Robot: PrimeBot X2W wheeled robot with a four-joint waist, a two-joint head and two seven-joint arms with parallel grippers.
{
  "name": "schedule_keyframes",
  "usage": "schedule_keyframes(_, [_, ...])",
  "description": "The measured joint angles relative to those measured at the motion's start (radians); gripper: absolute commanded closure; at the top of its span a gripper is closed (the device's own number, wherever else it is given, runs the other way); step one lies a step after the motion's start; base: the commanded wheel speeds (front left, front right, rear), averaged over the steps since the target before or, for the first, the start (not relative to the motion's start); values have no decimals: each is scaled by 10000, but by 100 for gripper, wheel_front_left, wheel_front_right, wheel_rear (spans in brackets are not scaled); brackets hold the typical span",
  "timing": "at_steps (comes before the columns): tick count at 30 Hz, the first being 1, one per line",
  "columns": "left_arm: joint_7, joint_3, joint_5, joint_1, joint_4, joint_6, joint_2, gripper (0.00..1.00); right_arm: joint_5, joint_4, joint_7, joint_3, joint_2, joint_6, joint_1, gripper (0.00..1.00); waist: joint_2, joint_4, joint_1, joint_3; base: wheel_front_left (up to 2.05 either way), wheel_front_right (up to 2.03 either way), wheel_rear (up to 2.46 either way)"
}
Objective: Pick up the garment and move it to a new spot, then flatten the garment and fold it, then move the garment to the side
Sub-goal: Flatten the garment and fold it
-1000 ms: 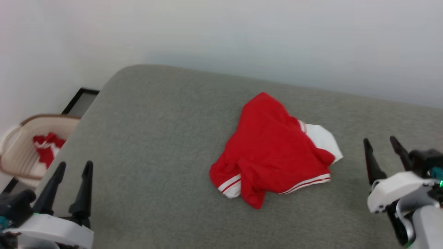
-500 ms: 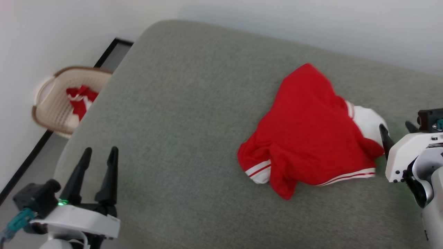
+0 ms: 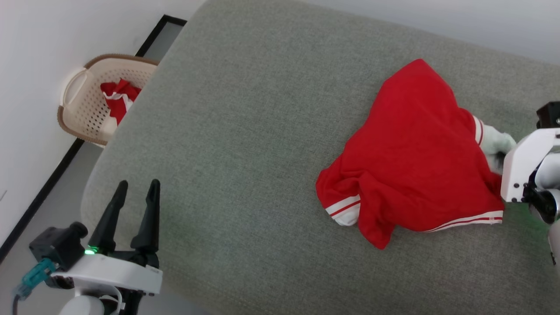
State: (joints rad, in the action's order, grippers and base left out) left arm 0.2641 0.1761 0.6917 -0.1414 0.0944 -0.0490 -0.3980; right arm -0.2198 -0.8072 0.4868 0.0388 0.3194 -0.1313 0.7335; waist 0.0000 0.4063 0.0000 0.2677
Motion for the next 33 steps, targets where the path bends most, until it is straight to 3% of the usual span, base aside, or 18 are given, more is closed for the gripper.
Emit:
schedule_keyframes(8, [0,-299,-280,3,136,-150,75,0,-184,138,-249,-56,63,-8,136,100,0,-284,0,-99,0,0,0])
schedule_keyframes(17, [-33,-533,-343,155,15,-169,-272,0,-253,1394,-15,-401,874,-6,-478,100,0,-1124,0,-404,0,0,0])
schedule_keyframes(25, [-240,-493,-374,86,-96,-169,-495,0,-244,2376,650,-1423,1346,-4,-1686,100,0,-1934,0,-629,0,0,0])
schedule_keyframes(33, [-474,-247,-397,-27,-6,-215,-583,0,224,2291,1022,-2627,1014,-4,-3108,100,0,-2234,0,-915,0,0,0])
